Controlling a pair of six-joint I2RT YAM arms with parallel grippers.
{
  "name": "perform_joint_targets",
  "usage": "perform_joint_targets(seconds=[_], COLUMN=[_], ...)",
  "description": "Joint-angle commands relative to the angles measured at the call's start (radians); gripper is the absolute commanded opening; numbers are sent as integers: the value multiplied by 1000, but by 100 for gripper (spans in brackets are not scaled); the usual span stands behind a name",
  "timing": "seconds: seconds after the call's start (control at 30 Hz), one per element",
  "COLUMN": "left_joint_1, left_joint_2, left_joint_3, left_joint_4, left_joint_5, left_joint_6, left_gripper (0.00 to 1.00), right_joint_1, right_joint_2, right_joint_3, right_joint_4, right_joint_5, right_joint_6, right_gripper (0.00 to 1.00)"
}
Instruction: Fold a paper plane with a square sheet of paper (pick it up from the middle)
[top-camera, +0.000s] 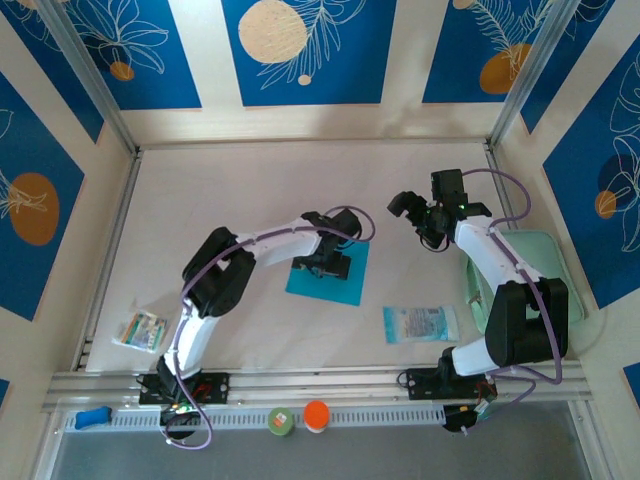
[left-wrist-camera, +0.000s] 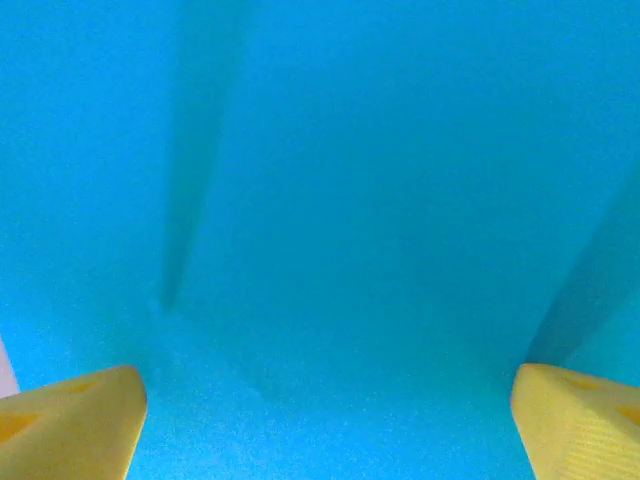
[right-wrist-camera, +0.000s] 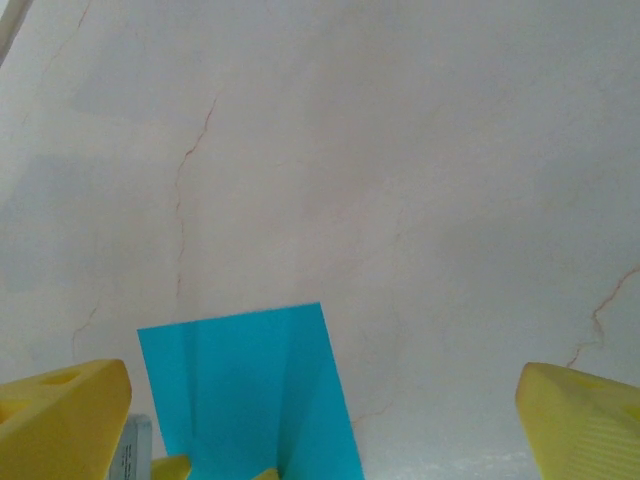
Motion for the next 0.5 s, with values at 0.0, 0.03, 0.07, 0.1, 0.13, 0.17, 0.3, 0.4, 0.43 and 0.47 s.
perform_joint_targets(seconds=[0.0,0.03,0.07,0.1,0.13,0.17,0.3,0.4,0.43,0.47], left_joint_1=[10,13,16,19,21,24,25,25,24,25], left_joint_2=[-56,-79,-96,-120,-142,-159,-211,-226,-226,-225], left_joint_3=[-140,-179,-211,-240,-266,-281,-273,-218,-206,-197], left_joint_4=[-64,-55,-53,-50,-47,-45,-36,-26,-17,-12], left_joint_5=[-46,-47,-48,-48,-49,-49,-26,12,32,43], left_joint_6=[10,8,6,4,4,4,15,19,21,19], left_gripper=[94,93,94,93,93,93,94,98,100,100], right_joint_1=[-2,-2,-2,-1,0,0,3,7,9,11], right_joint_2=[1,1,3,6,8,10,18,20,19,18], right_joint_3=[-10,-10,-11,-10,-10,-9,-4,-1,-2,-4], right_joint_4=[4,5,7,8,7,8,13,14,14,12], right_joint_5=[-24,-24,-25,-28,-29,-30,-36,-36,-34,-32], right_joint_6=[6,8,9,10,11,13,17,20,20,20], right_gripper=[99,99,99,99,99,99,99,99,99,99])
